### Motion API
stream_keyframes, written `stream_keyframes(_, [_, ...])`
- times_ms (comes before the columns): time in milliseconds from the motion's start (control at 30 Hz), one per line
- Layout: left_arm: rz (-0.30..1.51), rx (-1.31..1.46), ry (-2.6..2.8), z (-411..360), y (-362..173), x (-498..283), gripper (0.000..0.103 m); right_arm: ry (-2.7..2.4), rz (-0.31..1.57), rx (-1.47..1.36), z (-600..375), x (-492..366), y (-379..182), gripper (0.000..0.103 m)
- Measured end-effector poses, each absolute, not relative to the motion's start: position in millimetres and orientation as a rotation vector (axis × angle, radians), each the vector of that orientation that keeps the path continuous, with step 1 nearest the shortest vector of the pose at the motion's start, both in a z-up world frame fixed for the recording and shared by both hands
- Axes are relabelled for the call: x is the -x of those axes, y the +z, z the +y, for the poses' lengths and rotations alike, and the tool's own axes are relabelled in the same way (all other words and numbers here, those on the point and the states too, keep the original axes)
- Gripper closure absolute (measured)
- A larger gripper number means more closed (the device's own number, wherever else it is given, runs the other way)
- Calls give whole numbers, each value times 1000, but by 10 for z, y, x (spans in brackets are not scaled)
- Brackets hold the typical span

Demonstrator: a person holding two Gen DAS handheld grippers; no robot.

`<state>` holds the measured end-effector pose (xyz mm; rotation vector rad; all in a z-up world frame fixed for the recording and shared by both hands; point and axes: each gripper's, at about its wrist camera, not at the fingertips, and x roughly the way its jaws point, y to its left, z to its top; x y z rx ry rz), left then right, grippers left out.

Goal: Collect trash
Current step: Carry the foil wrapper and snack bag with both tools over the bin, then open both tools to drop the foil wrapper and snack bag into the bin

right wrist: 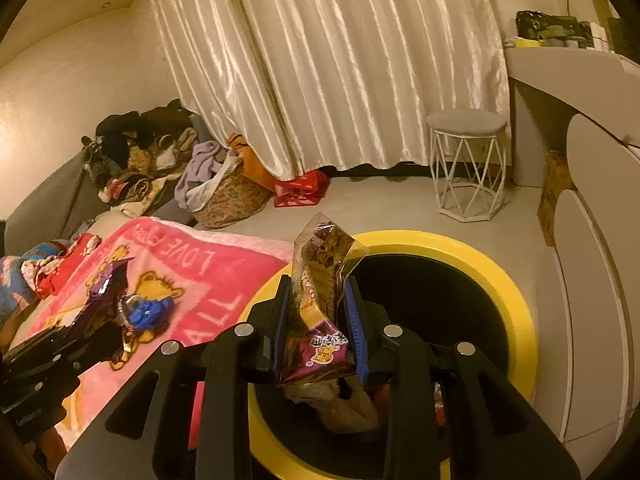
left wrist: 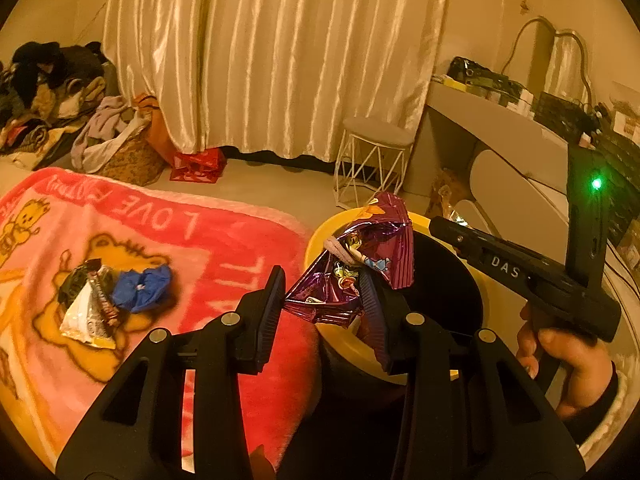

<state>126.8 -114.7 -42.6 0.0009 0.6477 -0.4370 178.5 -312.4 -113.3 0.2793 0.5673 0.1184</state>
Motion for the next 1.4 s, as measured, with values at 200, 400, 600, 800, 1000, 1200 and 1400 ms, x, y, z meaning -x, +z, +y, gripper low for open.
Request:
stream_keyframes(200, [661, -25, -471, -1317, -491, -1302, 72, 83, 583, -310, -3302, -1804, -1191, 78])
stream_keyframes(400, [685, -46, -508, -1505, -576, -1347, 72, 54, 602, -337, -3461, -1820, -1259, 78])
stream_keyframes(600, [714, -70, -538, -1681, -682, -1438, 72, 32, 622, -364, -3598, -1831, -1328, 78])
stream_keyframes(800, [754, -84, -560, -1795, -819, -1557, 71, 18, 637, -390, -3708, -1850, -1390, 77])
stream_keyframes(1000, [785, -93, -571, -1870, -941, -1641, 71, 14, 645, -419, -3790, -1850, -1443, 76])
stream_keyframes(1200, [798, -76, -581, -1881, -989, -1692, 70, 19, 651, -436, -3819, -1887, -1462, 74])
stream_keyframes(1400, [794, -48, -584, -1846, -982, -1720, 42, 8, 631, -483, -3871, -1862, -1444, 45])
